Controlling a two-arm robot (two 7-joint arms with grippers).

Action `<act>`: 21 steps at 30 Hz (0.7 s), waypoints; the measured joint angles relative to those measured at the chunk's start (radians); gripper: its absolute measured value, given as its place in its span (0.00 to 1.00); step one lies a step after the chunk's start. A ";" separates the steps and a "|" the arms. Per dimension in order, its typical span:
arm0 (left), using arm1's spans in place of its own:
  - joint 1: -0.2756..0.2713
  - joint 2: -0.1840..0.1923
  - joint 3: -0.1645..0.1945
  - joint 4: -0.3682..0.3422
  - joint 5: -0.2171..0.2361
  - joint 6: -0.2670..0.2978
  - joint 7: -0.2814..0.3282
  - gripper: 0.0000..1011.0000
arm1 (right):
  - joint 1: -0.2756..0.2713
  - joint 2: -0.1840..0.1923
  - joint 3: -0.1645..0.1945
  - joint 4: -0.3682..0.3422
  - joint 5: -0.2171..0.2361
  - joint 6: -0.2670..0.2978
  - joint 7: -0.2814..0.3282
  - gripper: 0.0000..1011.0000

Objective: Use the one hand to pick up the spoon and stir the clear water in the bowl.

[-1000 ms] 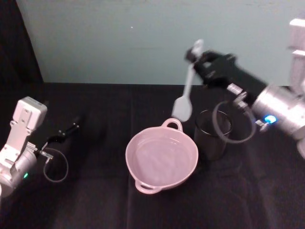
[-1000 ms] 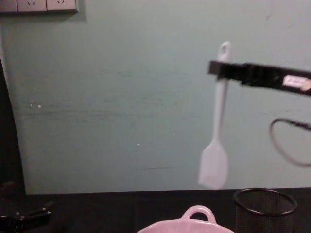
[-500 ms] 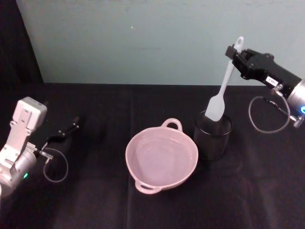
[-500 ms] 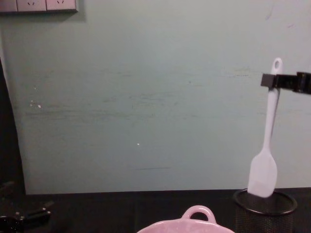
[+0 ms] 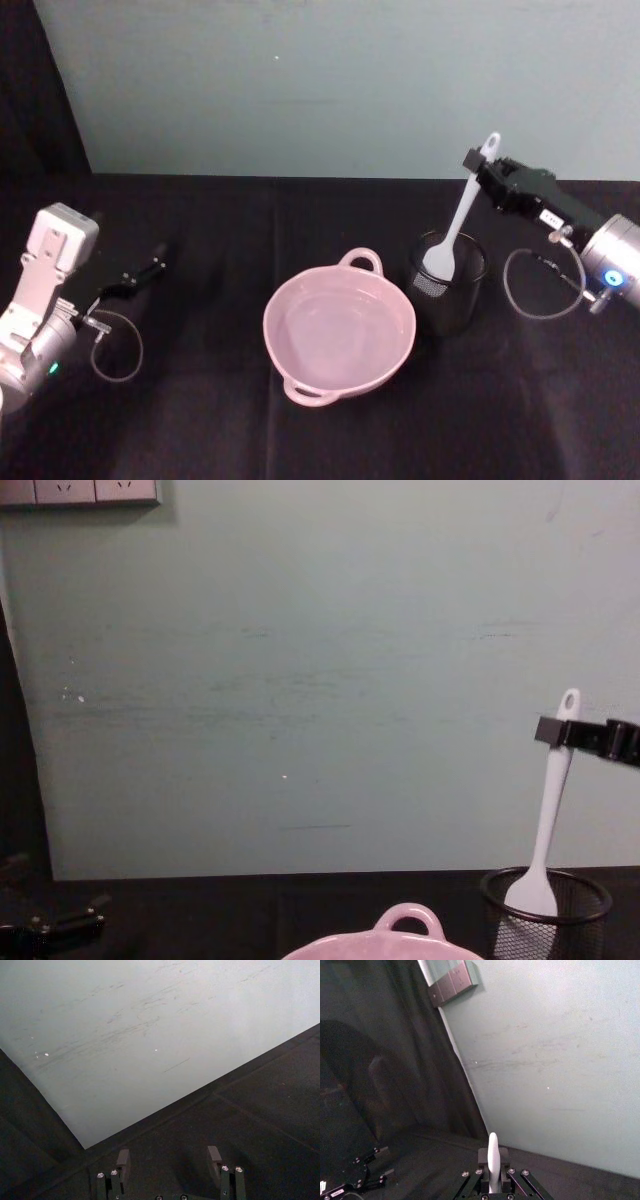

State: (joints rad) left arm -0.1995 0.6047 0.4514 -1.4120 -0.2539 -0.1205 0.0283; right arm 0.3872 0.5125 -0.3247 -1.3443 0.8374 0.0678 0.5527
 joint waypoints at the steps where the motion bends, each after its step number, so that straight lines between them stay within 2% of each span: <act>1: 0.000 0.000 0.000 0.000 0.000 0.000 0.000 0.99 | -0.003 -0.006 -0.003 0.010 0.005 -0.004 0.001 0.12; 21: 0.000 0.000 0.000 0.000 0.000 0.000 0.000 0.99 | -0.022 -0.031 -0.022 0.062 0.015 -0.025 -0.010 0.12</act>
State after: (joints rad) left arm -0.1995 0.6047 0.4513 -1.4120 -0.2539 -0.1205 0.0283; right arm 0.3655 0.4813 -0.3466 -1.2820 0.8521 0.0433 0.5425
